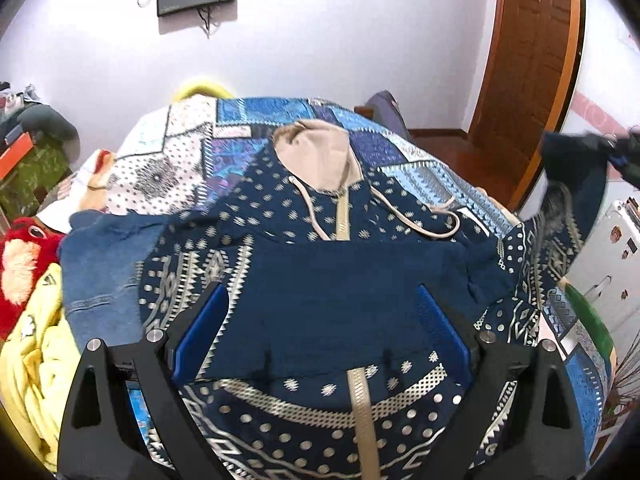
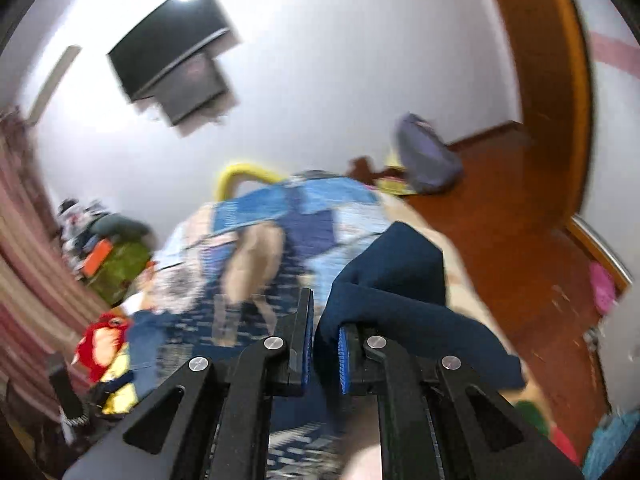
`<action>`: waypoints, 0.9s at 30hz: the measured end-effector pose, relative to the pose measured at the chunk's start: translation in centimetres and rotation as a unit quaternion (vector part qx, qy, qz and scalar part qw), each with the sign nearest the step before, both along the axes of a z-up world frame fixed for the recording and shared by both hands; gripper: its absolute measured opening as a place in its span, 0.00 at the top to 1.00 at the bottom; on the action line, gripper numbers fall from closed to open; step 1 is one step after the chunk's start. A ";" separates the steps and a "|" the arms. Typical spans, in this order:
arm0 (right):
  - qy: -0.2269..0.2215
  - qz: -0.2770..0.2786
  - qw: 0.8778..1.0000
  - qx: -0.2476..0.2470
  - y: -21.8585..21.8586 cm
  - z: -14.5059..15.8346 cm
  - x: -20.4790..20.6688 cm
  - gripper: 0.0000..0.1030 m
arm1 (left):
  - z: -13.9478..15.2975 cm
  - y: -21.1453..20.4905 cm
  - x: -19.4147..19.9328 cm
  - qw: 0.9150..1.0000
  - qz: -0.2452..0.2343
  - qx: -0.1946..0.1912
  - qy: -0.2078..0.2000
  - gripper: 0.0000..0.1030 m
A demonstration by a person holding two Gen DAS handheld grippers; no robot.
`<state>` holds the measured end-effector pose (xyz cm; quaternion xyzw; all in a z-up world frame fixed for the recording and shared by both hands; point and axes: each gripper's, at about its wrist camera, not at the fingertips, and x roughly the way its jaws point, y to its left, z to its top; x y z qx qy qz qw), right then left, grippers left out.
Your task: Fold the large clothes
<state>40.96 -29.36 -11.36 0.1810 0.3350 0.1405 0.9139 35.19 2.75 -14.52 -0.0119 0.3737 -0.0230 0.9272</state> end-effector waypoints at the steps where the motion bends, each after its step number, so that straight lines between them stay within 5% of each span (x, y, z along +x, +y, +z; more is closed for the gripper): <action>1: -0.001 0.014 1.000 0.001 1.8 0.4 0.4 0.92 | 0.4 0.4 -0.5 1.000 0.002 0.002 -0.006 0.08; 6: 0.031 0.080 0.996 0.008 10.6 -1.2 1.7 0.92 | 2.0 3.0 -3.5 0.999 0.019 0.019 -0.035 0.08; 10: 0.099 0.119 0.988 0.006 17.3 -6.3 2.1 0.92 | 2.3 5.8 -5.5 0.998 0.038 0.016 -0.037 0.08; 14: 0.158 0.127 0.978 -0.051 23.0 -12.4 0.9 0.92 | 2.0 8.3 -7.4 0.998 0.060 0.011 -0.033 0.08; 18: 0.247 0.134 0.955 -0.094 25.1 -17.0 0.2 0.92 | 1.6 10.4 -9.1 0.996 0.078 0.004 -0.032 0.08; 23: 0.272 0.111 0.953 -0.081 24.6 -17.3 -0.8 0.90 | 1.1 10.9 -10.8 0.996 0.084 0.006 -0.031 0.08; 24: 0.281 0.115 0.949 -0.080 24.6 -17.2 -0.8 0.79 | 1.0 10.9 -11.0 0.996 0.084 0.005 -0.030 0.08; 25: 0.295 0.130 0.944 -0.070 24.9 -16.8 -0.7 0.44 | 1.0 10.8 -11.3 0.996 0.083 0.002 -0.028 0.08; 27: 0.340 0.197 0.919 0.005 25.4 -17.5 -0.8 0.01 | 0.9 10.7 -11.8 0.996 0.082 -0.001 -0.026 0.08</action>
